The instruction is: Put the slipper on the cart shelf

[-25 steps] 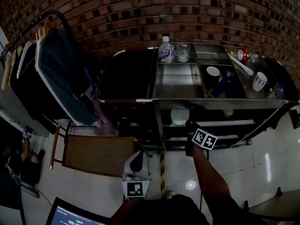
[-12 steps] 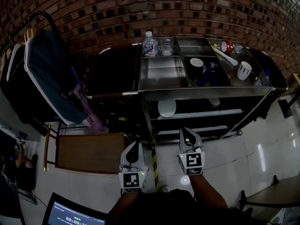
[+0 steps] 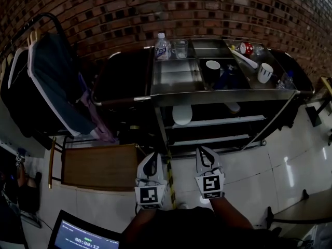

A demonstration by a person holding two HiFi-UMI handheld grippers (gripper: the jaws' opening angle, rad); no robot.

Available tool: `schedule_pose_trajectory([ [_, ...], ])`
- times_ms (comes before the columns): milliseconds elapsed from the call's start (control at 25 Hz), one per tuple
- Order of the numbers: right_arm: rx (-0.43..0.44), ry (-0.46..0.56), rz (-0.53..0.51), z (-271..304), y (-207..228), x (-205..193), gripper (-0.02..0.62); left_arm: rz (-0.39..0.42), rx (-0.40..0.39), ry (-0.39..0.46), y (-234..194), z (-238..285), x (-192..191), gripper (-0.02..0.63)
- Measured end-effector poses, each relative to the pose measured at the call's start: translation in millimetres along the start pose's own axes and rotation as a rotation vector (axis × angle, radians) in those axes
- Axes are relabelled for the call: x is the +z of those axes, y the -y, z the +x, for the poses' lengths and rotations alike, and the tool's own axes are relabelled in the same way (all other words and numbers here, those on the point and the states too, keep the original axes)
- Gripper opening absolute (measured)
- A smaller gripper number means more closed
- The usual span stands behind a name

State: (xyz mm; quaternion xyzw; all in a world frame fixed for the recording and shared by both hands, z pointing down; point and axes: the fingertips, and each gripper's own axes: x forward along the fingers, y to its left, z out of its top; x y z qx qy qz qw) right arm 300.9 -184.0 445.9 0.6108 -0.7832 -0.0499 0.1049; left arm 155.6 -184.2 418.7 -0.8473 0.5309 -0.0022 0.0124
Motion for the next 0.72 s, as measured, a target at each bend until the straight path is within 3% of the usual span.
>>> schedule_pose_trajectory([
  [720, -0.017, 0.060, -0.084, -16, -7, 17, 0.002, 0.043, -0.010, 0.022, 6, -18, 11, 0.015],
])
